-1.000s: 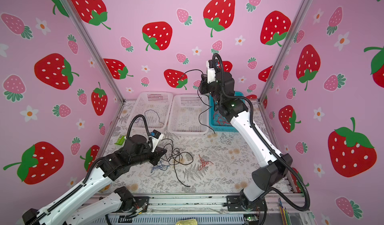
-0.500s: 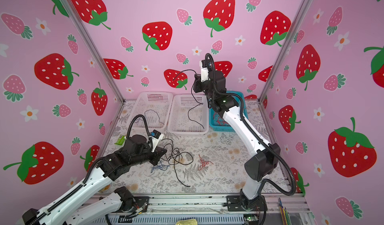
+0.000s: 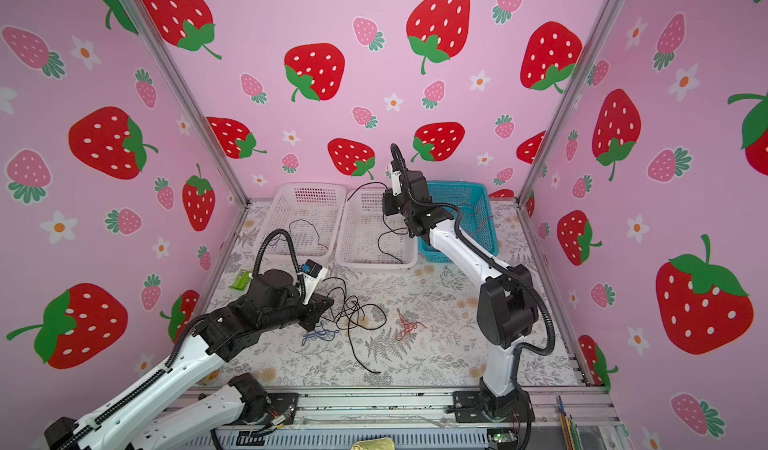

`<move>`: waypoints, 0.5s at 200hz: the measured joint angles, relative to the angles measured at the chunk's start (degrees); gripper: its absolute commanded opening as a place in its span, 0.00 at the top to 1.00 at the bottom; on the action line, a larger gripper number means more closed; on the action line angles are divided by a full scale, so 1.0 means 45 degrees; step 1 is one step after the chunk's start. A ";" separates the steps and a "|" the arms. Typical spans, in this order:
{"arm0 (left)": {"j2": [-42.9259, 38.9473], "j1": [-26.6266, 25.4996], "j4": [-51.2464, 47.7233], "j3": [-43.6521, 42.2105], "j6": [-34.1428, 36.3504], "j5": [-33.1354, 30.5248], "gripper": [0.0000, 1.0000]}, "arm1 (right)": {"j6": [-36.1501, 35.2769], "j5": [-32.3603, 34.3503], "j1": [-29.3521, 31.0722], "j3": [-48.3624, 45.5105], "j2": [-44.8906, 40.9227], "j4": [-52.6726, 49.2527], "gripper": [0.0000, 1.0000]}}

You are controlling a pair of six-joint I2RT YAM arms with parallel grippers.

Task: Untangle the cables
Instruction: 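Lower the black wire into the white basket and open the right gripper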

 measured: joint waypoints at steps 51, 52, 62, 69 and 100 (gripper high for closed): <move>0.0000 0.0000 0.0005 0.0000 0.0005 0.0005 1.00 | 0.0461 0.0277 0.0000 -0.1608 0.0083 0.0199 0.97; 0.0000 0.0000 0.0005 0.0000 0.0005 0.0010 1.00 | 0.0466 0.0282 0.0000 -0.1627 0.0083 0.0199 0.97; 0.0000 0.0000 0.0005 0.0000 0.0005 0.0010 1.00 | 0.0520 0.0355 0.0000 -0.1889 0.0083 0.0209 0.97; 0.0000 0.0000 0.0005 0.0000 0.0005 0.0005 1.00 | 0.0539 0.0398 0.0000 -0.2035 0.0078 0.0209 0.94; 0.0005 0.0000 0.0005 0.0000 0.0010 0.0005 1.00 | 0.0583 0.0573 0.0000 -0.2370 -0.0063 0.0170 0.81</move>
